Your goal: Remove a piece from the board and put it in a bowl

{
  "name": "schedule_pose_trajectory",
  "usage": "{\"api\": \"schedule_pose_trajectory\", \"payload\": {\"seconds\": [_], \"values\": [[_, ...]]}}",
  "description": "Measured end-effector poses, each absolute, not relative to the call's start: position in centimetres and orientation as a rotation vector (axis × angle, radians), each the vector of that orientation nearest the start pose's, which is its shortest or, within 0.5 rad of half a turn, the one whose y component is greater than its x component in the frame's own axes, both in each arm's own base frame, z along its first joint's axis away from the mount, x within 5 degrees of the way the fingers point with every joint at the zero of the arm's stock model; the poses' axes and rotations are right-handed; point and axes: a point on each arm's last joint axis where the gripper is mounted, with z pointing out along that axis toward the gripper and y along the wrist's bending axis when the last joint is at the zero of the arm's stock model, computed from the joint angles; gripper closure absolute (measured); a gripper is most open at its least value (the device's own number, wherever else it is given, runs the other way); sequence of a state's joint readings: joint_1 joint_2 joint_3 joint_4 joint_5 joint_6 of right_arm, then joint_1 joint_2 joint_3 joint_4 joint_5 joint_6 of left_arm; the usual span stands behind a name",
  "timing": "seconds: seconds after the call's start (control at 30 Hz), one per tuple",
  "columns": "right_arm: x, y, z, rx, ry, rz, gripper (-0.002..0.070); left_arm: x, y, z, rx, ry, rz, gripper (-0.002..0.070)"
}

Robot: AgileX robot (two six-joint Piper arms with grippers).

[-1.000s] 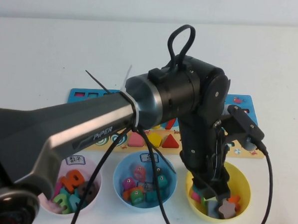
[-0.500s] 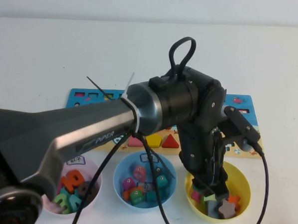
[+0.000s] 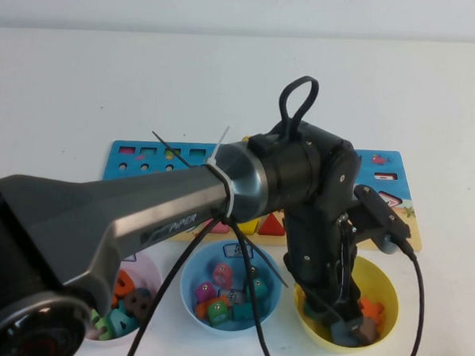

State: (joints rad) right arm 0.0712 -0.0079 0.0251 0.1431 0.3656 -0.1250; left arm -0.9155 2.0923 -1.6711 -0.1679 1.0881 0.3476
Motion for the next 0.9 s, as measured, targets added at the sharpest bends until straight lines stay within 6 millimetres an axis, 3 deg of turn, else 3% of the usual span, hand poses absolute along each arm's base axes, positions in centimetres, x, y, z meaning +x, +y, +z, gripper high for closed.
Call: {"api": "schedule_pose_trajectory", "payload": {"seconds": [0.3,0.43,0.53,0.7,0.9], "values": [[5.2,0.8,17.3,-0.093,1.861,0.103,0.0694,25.2,-35.4,20.4,1.697,2.505,-0.328,0.0293],[5.2,0.8,17.3,-0.093,1.861,0.103,0.0694,25.6,-35.9,22.2,1.693,2.472,-0.343,0.0295],[5.2,0.8,17.3,-0.093,1.861,0.103,0.0694,25.8,-36.2,23.7,1.688,2.444,-0.355,0.0368],[5.2,0.8,17.3,-0.093,1.861,0.103,0.0694,25.8,-36.1,25.3,1.678,2.405,-0.35,0.0609],[5.2,0.8,17.3,-0.093,1.861,0.103,0.0694,24.7,-34.3,29.3,1.596,2.28,-0.376,0.0671]]}}
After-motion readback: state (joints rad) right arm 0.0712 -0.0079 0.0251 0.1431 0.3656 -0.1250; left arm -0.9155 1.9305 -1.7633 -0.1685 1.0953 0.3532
